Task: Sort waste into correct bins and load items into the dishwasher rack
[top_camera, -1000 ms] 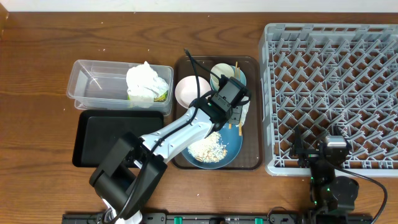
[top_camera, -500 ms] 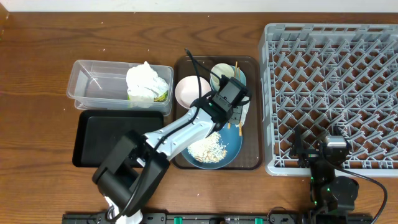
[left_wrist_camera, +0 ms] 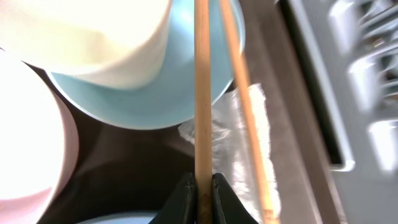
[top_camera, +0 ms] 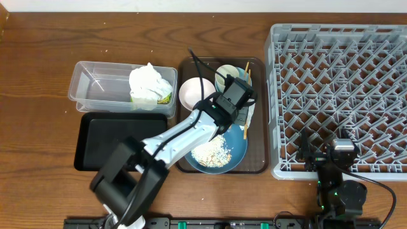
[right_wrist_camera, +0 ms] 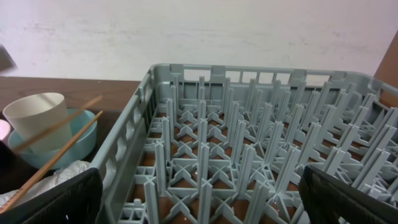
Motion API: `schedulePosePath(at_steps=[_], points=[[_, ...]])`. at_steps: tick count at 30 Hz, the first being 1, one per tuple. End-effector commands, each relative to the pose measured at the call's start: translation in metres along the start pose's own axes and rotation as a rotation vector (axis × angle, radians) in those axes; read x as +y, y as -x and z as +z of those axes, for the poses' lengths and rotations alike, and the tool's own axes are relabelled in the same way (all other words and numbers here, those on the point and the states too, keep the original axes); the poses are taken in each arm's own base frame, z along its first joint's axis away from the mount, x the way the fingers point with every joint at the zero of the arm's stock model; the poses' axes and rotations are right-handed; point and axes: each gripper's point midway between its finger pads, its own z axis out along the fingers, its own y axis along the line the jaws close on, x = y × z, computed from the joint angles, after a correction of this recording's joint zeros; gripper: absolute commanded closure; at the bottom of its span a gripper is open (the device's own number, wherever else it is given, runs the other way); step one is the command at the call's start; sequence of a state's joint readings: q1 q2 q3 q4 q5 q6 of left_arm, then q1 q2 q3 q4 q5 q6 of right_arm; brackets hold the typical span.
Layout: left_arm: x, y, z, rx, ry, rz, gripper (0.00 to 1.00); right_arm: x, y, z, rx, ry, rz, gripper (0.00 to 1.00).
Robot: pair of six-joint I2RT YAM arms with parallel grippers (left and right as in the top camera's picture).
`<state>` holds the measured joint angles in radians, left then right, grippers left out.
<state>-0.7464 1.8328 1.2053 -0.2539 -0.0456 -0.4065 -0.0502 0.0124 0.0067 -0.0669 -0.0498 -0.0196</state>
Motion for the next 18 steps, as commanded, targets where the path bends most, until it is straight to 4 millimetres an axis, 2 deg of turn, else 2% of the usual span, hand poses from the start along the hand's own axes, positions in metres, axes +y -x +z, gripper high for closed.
schedulePosePath(at_steps=[1,6,10,13,18], points=[[-0.004,0.021,-0.026,-0.076,-0.016,0.004,0.91,0.000,-0.001,0.000,0.001,0.001,-0.004,0.01],[-0.009,0.036,-0.049,-0.133,-0.046,-0.016,0.93,0.000,-0.001,0.000,0.001,0.001,-0.004,0.01],[-0.015,0.043,-0.061,-0.149,-0.093,-0.188,0.94,0.000,-0.001,0.000,0.001,0.001,-0.004,0.01],[-0.034,0.042,-0.062,-0.111,-0.203,-0.337,0.94,0.000,-0.001,0.000,0.001,0.001,-0.004,0.01],[-0.075,0.053,-0.069,-0.127,-0.374,-0.393,0.94,0.000,-0.001,0.000,0.001,0.001,-0.004,0.01]])
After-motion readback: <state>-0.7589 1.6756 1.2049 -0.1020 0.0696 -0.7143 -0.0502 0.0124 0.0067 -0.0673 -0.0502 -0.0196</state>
